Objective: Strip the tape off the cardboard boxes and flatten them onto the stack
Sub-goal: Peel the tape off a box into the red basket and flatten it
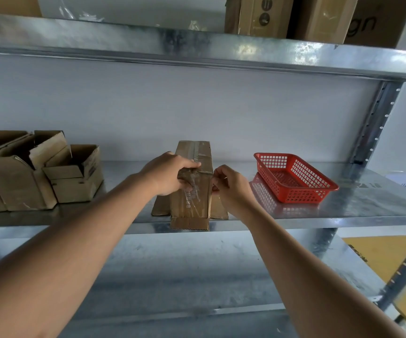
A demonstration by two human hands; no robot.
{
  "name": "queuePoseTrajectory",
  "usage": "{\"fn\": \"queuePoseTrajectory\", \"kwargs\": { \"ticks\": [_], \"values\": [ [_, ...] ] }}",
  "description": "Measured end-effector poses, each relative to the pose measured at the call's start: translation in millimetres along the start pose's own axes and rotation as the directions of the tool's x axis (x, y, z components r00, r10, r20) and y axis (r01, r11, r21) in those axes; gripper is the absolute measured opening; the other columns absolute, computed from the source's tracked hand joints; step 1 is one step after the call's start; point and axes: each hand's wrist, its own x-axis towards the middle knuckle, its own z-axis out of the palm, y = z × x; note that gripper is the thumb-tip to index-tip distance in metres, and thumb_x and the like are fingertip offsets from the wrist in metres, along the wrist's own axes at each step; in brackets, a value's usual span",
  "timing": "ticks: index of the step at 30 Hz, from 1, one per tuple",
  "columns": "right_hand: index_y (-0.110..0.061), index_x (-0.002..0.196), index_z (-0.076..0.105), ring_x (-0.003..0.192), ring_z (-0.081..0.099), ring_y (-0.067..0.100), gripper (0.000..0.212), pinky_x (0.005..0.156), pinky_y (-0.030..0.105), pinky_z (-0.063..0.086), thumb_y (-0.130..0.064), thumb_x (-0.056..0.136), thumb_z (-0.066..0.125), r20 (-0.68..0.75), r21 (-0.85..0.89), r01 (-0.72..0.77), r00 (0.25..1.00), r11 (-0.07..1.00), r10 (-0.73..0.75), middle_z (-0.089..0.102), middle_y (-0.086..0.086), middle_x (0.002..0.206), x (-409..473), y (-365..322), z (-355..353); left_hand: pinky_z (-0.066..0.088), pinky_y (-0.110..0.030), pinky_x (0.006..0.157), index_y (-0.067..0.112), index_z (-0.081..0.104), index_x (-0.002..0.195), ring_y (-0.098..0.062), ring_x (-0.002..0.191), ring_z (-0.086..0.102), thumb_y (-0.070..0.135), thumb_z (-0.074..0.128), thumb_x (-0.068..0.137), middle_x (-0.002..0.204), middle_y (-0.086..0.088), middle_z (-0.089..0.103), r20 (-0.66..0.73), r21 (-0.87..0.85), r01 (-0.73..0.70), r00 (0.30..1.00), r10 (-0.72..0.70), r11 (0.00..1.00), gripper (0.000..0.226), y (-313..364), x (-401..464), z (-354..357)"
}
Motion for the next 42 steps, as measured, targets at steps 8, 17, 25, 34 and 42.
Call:
{"fn": "queuePoseTrajectory", "kwargs": {
  "ticks": [8, 17, 25, 34, 42],
  "values": [
    [-0.007, 0.094, 0.064, 0.075, 0.077, 0.024, 0.004, 0.081, 0.056, 0.062, -0.009, 0.096, 0.068, -0.083, 0.164, -0.026, 0.996, 0.986, 0.040, 0.072, 0.006, 0.097, -0.6, 1.5, -9.9, 0.047, -0.042, 0.110, 0.038, 0.054, 0.147, -0.026, 0.135, 0.055, 0.034, 0.090, 0.079, 0.151, 0.000, 0.056, -0.044, -0.002, -0.033, 0.998, 0.033, 0.999, 0.077, 1.3, 3.6, 3.6],
    [-0.021, 0.087, 0.081, 0.069, 0.076, 0.016, 0.018, 0.078, 0.047, 0.064, -0.003, 0.087, 0.078, -0.210, 0.091, -0.015, 0.977, 0.996, 0.034, 0.077, -0.003, 0.073, -0.4, 0.3, -3.6, 0.044, -0.045, 0.113, 0.039, 0.052, 0.149, -0.025, 0.140, 0.050, 0.031, 0.089, 0.080, 0.155, 0.003, 0.052, -0.046, 0.009, -0.022, 0.999, 0.022, 1.000, 0.078, -0.1, 3.4, 5.5],
    [-0.011, 0.090, 0.077, 0.080, 0.069, 0.022, 0.023, 0.074, 0.041, 0.059, -0.001, 0.088, 0.056, -0.199, -0.247, 0.031, 0.977, 0.969, -0.082, 0.076, 0.002, 0.086, -0.7, -21.5, -8.4, 0.050, -0.047, 0.103, 0.045, 0.047, 0.150, -0.025, 0.137, 0.049, 0.042, 0.081, 0.087, 0.153, 0.007, 0.052, -0.056, 0.147, -0.023, 0.998, 0.031, 0.989, 0.072, 8.0, 3.3, 4.2],
    [-0.014, 0.090, 0.060, 0.077, 0.059, 0.020, 0.006, 0.057, 0.032, 0.040, -0.016, 0.091, 0.054, -0.162, -0.132, -0.021, 0.987, 0.991, 0.000, 0.066, 0.000, 0.083, -17.8, -27.5, 4.5, 0.055, -0.047, 0.092, 0.034, 0.043, 0.154, -0.027, 0.138, 0.037, 0.048, 0.064, 0.097, 0.151, 0.011, 0.053, -0.117, 0.280, 0.009, 0.993, 0.025, 0.960, 0.063, 20.2, 4.6, 14.2],
    [-0.025, 0.087, 0.057, 0.089, 0.072, 0.007, 0.022, 0.063, 0.017, 0.054, -0.013, 0.089, 0.076, -0.326, 0.157, -0.017, 0.943, 0.988, 0.068, 0.070, -0.009, 0.101, -12.9, -0.8, 6.3, 0.052, -0.035, 0.081, 0.029, 0.056, 0.148, -0.021, 0.117, 0.047, 0.056, 0.075, 0.086, 0.143, 0.013, 0.062, -0.254, 0.216, -0.038, 0.963, 0.093, 0.976, 0.070, 9.9, 6.6, 24.2]
  ]
}}
